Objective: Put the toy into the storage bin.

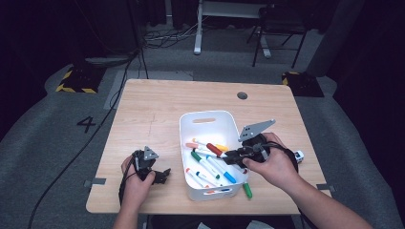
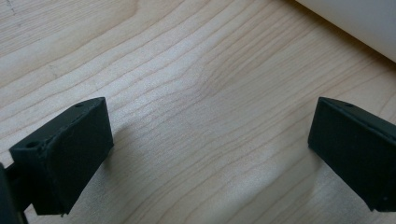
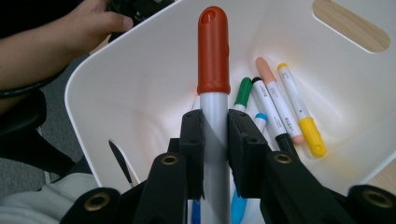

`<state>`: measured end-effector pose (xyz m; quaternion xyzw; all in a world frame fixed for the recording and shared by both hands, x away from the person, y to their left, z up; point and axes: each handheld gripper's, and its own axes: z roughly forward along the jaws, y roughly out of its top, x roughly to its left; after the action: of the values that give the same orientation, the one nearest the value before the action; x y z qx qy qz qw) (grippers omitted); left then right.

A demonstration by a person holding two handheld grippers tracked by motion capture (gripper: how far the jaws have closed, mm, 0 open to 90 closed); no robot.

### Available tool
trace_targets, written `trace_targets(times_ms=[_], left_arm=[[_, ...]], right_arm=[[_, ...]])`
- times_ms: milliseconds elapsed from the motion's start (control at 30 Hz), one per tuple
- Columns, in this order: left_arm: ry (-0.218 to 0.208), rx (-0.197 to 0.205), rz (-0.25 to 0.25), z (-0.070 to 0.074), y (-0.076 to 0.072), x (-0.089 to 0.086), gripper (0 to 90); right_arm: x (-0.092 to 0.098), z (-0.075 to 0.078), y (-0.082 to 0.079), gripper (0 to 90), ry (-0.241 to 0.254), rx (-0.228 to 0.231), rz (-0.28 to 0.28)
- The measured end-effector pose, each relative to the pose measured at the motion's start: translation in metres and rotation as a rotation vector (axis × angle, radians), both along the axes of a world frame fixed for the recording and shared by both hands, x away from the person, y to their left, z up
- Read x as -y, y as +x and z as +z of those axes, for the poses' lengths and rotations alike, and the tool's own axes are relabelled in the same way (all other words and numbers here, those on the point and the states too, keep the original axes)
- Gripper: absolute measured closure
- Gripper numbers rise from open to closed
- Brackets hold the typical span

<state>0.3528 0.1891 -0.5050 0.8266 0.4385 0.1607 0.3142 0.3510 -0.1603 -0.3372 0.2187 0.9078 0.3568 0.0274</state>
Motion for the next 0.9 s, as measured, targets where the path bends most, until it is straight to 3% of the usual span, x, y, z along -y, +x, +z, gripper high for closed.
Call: trace_targets(times_ms=[367,500,733,767,800,867,900], left_arm=[[-0.002,-0.001,0.003,0.0,0.0,0.0,0.1],[-0.002,-0.002,0.001,0.0,0.0,0.0,0.1],[-0.001,-0.001,-0.001,0.0,0.0,0.0,0.1],[0.0,-0.001,-0.001,0.0,0.0,0.0,0.1],[-0.003,-0.002,0.002,0.0,0.0,0.0,0.1],[-0.001,-0.001,0.0,0.0,0.0,0.0,0.1],[-0.003,-0.002,0.002,0.0,0.0,0.0,0.1]], right_arm=[[-0.012,-0.016,-0.004,77.3,-0.105,0.032,0.039],[-0.016,-0.021,-0.004,77.3,-0.137,0.021,0.045],[-0.023,-0.031,-0.003,77.3,-0.178,0.026,0.079],[-0.024,-0.033,-0.001,77.3,-0.18,0.044,0.097],[-0.025,-0.032,-0.004,77.3,-0.194,0.019,0.072],[-0.026,-0.033,-0.004,77.2,-0.199,0.019,0.076],[-0.027,-0.034,-0.001,77.2,-0.199,0.043,0.095]])
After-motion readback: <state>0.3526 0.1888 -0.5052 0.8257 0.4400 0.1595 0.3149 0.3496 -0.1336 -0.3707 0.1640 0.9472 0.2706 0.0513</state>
